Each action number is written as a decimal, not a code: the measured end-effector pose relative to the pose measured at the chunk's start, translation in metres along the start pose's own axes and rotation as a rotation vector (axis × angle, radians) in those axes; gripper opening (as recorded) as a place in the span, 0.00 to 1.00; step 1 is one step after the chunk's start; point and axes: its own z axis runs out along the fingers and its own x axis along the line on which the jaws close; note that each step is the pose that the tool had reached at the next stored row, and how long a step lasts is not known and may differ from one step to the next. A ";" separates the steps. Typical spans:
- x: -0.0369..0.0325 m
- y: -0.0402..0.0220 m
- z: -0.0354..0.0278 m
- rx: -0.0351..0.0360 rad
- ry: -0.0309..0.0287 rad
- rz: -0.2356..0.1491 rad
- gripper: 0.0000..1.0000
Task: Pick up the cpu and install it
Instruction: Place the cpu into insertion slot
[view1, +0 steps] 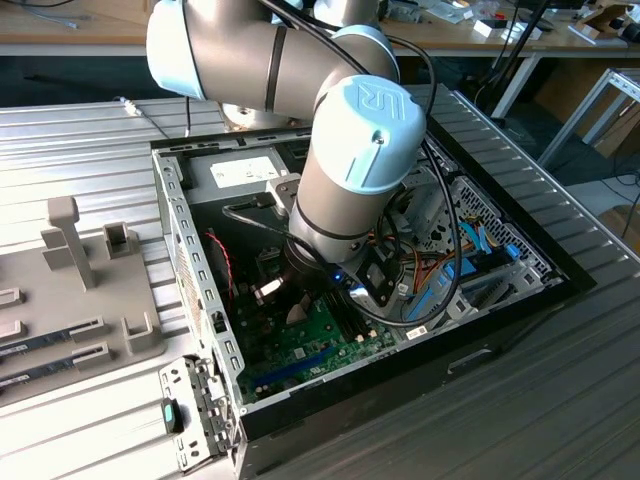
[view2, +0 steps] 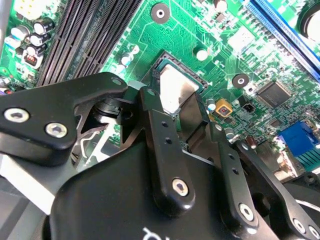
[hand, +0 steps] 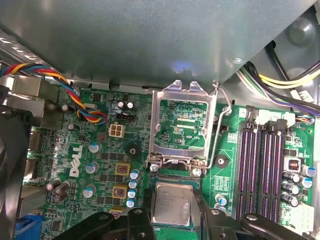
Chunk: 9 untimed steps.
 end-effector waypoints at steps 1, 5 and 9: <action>0.0000 0.0000 0.0000 0.0000 0.0000 0.000 0.41; -0.0001 0.0002 -0.0022 0.0000 -0.0001 0.000 0.41; -0.0001 0.0004 -0.0042 -0.0013 -0.0002 0.000 0.41</action>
